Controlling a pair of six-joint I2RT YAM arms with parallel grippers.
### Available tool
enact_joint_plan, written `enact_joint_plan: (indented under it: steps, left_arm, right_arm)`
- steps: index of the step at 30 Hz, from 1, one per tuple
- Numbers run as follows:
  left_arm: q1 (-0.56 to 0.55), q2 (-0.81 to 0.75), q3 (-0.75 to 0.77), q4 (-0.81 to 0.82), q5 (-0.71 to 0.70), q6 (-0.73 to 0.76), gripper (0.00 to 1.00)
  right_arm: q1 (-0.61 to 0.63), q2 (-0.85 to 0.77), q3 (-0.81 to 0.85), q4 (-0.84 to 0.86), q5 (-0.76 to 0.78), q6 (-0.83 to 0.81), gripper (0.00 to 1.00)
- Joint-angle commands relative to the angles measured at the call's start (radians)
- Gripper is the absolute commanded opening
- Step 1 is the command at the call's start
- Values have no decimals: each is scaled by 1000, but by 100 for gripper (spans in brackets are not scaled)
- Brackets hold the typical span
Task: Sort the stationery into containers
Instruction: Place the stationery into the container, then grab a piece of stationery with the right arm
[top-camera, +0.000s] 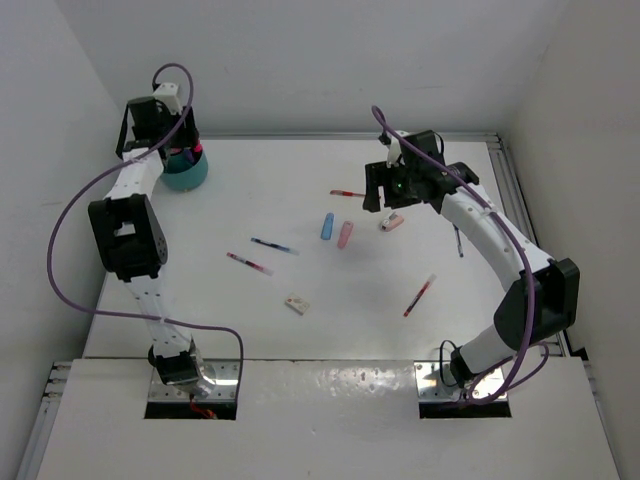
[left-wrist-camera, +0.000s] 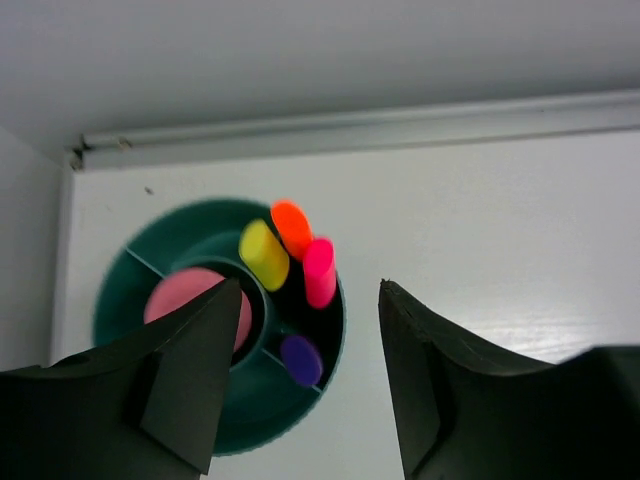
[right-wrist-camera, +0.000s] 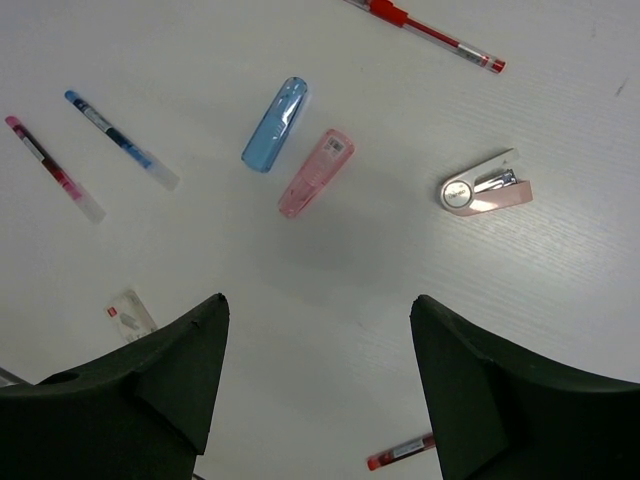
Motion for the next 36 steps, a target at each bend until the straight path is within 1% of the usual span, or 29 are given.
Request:
enact_joint_plan:
  steps: [1, 4, 5, 7, 8, 10, 11, 12, 14, 15, 16, 17, 18, 20, 21, 24, 27, 33, 36]
  left_arm:
    - [10, -151, 119, 47, 29, 25, 63]
    - [10, -228, 144, 7, 70, 67, 64]
    - [9, -269, 143, -30, 99, 88, 64]
    - [15, -327, 100, -70, 130, 107, 66]
    - [18, -349, 81, -112, 187, 122, 67]
    - [24, -413, -1, -155, 241, 154, 67]
    - [25, -432, -35, -201, 309, 209, 67]
    - [25, -452, -96, -229, 343, 245, 68]
    - [24, -504, -162, -304, 421, 333, 68]
    - [24, -521, -234, -312, 434, 338, 67]
    - [27, -555, -273, -315, 446, 339, 68]
    - [32, -572, -351, -299, 466, 328, 68]
    - [35, -590, -391, -285, 477, 317, 68]
    - [38, -644, -463, -234, 482, 277, 70]
    - [35, -676, -530, -214, 479, 265, 71]
    - [27, -719, -610, -180, 479, 234, 74]
    - [19, -750, -643, -191, 477, 233, 76]
    - [-22, -797, -669, -237, 416, 283, 76]
    - [-48, -806, -640, -303, 361, 289, 76]
  right_arm:
    - [-4, -26, -8, 17, -7, -7, 72]
    - [-7, -30, -26, 23, -19, -30, 70]
    - [-9, -32, -31, 23, -25, -39, 70]
    - [-9, -27, -43, 17, -48, -70, 70]
    - [-9, -21, -43, 8, -60, -91, 70]
    - [-4, -17, -51, -21, -88, -113, 69]
    - [2, -13, -54, -32, -95, -131, 67]
    - [2, -13, -58, -50, -103, -144, 66]
    - [14, -10, -71, -73, -144, -177, 64]
    - [22, -9, -72, -98, -151, -185, 63]
    - [31, -6, -87, -105, -152, -196, 62]
    - [55, -6, -100, -110, -139, -219, 62]
    - [71, -4, -127, -110, -117, -229, 62]
    - [104, -7, -167, -87, -54, -246, 62]
    - [109, -12, -210, -54, -39, -251, 62]
    - [112, 6, -241, -18, 21, -259, 63]
    - [94, 31, -221, -35, 61, -254, 63]
    - [46, 39, -247, -30, 99, -231, 62]
    - [-7, 17, -282, -36, 102, -118, 61]
